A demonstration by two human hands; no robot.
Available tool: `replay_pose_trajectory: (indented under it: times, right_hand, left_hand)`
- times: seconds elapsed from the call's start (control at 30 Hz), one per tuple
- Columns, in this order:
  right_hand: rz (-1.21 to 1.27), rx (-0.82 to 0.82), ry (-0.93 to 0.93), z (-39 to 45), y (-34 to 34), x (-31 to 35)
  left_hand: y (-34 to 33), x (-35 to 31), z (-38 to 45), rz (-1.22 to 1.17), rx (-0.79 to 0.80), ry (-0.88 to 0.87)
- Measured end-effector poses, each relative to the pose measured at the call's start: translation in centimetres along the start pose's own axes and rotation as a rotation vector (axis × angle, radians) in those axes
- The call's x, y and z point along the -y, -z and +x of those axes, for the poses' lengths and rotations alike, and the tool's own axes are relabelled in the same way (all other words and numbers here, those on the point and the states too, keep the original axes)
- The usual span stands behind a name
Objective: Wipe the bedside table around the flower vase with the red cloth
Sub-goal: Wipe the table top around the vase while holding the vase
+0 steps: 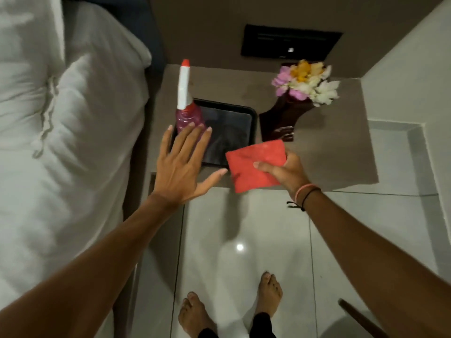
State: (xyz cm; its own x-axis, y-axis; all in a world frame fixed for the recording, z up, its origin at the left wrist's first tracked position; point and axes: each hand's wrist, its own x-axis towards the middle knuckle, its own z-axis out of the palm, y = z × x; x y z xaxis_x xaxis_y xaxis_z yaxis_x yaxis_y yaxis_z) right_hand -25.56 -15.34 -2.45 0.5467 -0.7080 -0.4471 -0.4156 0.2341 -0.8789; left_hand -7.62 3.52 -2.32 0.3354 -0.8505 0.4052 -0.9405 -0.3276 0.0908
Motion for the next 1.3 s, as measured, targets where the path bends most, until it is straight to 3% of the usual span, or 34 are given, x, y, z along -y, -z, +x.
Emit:
replay_pose_trajectory:
  times: [0.13, 0.27, 0.47, 0.77, 0.9, 1.0, 1.13, 1.2, 1.3]
  right_hand:
    - [0.593, 0.025, -0.284, -3.1, 5.1, -2.1]
    - [0.927, -0.013, -0.382, -4.9, 9.5, -3.6]
    - [1.094, -0.147, -0.410, -5.4, 11.3, -5.2]
    - [1.203, -0.357, -0.377, -2.5, 8.7, -5.1]
    - [1.134, -0.433, -0.375, -0.9, 7.5, -3.2]
    - [1.017, -0.566, -0.366, 1.0, 6.6, -1.2]
    - [0.713, -0.773, -0.133, 3.4, 4.5, 2.7]
    - [0.407, -0.795, 0.110, 4.4, 3.0, 4.0]
    - [-0.348, -0.717, 0.299, 7.1, 1.1, 3.0]
  left_hand:
    - [0.4, -5.2, 6.4, -0.048, -0.020, -0.025]
    - [0.6, -10.4, 12.0, -0.034, -0.050, -0.086]
    - [-0.8, -14.1, 18.6, -0.039, 0.085, -0.249]
    - [-6.6, -12.7, 21.0, 0.061, 0.267, -0.339]
    - [-6.8, -11.1, 23.4, 0.036, 0.243, -0.353]
    - [-6.5, -9.9, 27.0, -0.005, 0.353, -0.369]
    - [-6.5, -8.5, 30.8, -0.088, 0.459, -0.361]
    - [-6.3, -8.3, 31.4, -0.099, 0.463, -0.370]
    - [-6.5, -8.3, 31.2, -0.080, 0.417, -0.386]
